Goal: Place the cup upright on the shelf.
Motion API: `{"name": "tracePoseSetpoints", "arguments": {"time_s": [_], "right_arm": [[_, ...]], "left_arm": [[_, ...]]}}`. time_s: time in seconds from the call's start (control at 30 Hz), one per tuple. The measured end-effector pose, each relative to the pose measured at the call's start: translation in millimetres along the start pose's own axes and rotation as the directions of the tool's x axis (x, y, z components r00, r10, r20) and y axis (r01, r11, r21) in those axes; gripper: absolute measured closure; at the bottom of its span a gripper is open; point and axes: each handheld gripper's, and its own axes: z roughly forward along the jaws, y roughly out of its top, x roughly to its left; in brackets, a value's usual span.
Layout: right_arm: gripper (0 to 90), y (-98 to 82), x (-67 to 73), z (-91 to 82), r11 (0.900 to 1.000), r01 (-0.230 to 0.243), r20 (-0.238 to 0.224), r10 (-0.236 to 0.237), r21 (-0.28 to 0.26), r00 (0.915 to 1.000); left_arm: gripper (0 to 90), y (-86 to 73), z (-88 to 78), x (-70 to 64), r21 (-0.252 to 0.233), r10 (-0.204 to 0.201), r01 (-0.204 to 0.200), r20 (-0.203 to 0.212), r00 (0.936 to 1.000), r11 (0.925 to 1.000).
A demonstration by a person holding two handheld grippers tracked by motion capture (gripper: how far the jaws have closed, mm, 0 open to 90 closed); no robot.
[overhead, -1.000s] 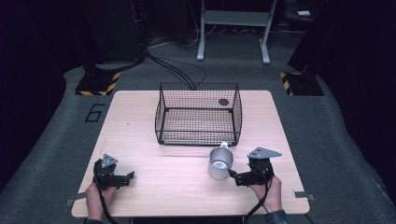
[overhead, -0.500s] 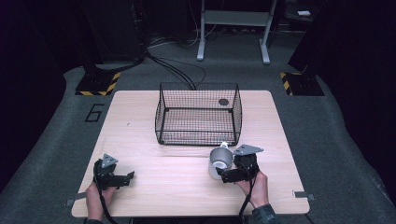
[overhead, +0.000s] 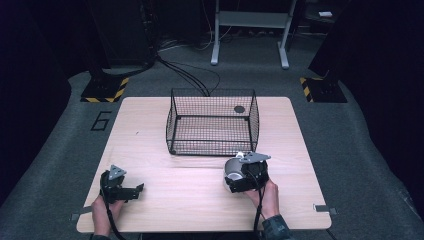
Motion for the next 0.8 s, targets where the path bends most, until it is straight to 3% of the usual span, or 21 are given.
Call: {"name": "tracePoseSetpoints", "arguments": {"time_s": [0.33,0.8], "right_arm": [[2.7,0.3,1.2,6.4,1.0,-0.004,0.016,0.004,0.014,0.9999],[6.1,-3.1,4.6,5.9,1.0,0.008,0.033,-0.007,-0.021,0.9994]], "left_arm": [[0.4,-0.1,0.2,-0.1,-0.003,-0.001,0.001,0.0,1.0,1.0],[0.4,-0.1,0.2,-0.1,-0.003,-0.001,0.001,0.0,1.0,1.0]]}}
